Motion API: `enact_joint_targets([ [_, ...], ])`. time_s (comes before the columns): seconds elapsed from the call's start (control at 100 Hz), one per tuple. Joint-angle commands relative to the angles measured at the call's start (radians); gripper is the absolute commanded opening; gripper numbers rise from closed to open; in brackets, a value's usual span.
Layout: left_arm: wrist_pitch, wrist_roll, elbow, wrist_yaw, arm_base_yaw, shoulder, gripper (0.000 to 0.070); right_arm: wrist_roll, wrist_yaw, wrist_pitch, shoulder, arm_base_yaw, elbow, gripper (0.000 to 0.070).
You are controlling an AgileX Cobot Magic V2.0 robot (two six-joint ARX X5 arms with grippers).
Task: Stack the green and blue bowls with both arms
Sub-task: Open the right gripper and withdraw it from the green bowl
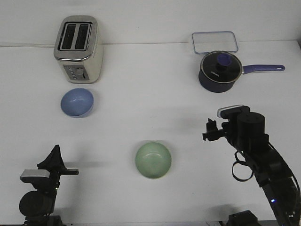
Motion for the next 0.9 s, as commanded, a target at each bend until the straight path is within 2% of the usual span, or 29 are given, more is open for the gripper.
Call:
enact_joint_targets([
  [0.0, 0.010, 0.000, -0.019, 0.001, 0.000, -0.001, 0.0012, -0.030, 0.000, 0.024, -0.031, -0.004, -0.034, 0.0456],
  [0.31, 0.010, 0.000, -0.019, 0.001, 0.000, -0.001, 0.0012, -0.040, 0.001, 0.303, -0.279, -0.009, -0.391, 0.0456],
  [0.44, 0.010, 0.000, -0.019, 0.001, 0.000, -0.001, 0.0012, -0.005, 0.000, 0.394, -0.360, -0.008, -0.489, 0.0456],
  [0.89, 0.010, 0.000, -0.019, 0.001, 0.000, -0.001, 0.0012, -0.006, 0.026, 0.394, -0.410, -0.009, -0.493, 0.0455],
])
